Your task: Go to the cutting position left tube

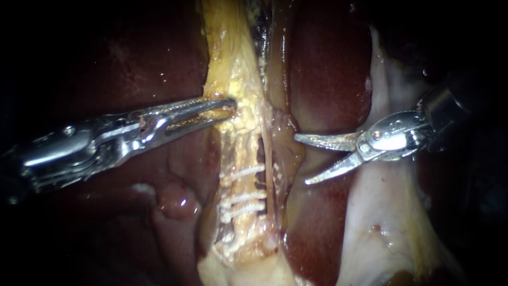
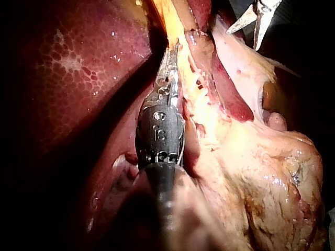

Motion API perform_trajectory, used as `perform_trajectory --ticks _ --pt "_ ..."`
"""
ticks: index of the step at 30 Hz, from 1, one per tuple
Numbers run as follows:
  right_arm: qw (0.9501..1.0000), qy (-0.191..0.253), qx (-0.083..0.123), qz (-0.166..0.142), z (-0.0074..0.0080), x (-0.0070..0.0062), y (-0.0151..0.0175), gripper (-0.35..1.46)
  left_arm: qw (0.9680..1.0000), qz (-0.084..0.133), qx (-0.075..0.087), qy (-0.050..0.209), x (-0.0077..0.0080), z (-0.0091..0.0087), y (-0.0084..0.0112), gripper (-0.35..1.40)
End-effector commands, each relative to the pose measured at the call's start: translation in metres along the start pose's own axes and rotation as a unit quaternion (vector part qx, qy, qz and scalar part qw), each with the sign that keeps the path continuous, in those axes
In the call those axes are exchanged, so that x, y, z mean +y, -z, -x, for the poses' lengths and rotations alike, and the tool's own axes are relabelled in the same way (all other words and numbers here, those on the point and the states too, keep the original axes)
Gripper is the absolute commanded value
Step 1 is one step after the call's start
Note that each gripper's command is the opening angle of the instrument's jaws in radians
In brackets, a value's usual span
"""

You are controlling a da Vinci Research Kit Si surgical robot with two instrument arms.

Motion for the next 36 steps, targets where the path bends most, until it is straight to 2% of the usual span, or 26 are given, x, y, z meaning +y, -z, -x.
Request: perform_trajectory --ticks 1,7,10,13,18,22,29,36 --pt "1.0 0.0 -0.001 0.001 0.0 0.0 0.0 1.43 1.0 0.0 0.0 0.0 0.0 0.0 0.0 -0.35" --pt "0.9999 0.002 0.004 -0.015 0.0001 -0.0006 -0.0003 1.43 1.0 -0.002 0.001 0.001 0.0 0.0003 0.0003 -0.35" --pt "0.9994 -0.005 0.008 -0.033 0.0007 -0.0015 -0.0012 1.43 1.0 -0.006 0.005 0.004 0.0004 0.0018 0.0014 -0.35" --pt "0.9984 -0.024 -0.004 -0.051 0.0017 -0.0025 -0.0027 1.43 0.9998 -0.004 -0.013 0.012 0.0009 0.0039 0.0032 -0.35" --pt "0.9952 -0.066 -0.011 -0.071 0.0033 -0.0033 -0.005 1.43 0.9993 -0.001 -0.037 0.006 0.0011 0.0069 0.0063 -0.35" --pt "0.9907 -0.105 -0.014 -0.086 0.0043 -0.0032 -0.0064 1.43 0.999 0.0 -0.044 0.004 0.0005 0.0079 0.0078 -0.35" --pt "0.9808 -0.159 -0.02 -0.111 0.0054 -0.0026 -0.0085 1.43 0.9989 0.001 -0.046 0.005 -0.0003 0.008 0.0083 -0.35" --pt "0.9764 -0.176 -0.023 -0.123 0.0063 -0.0017 -0.0106 1.43 0.9989 0.002 -0.046 0.005 -0.0004 0.008 0.0084 -0.35"
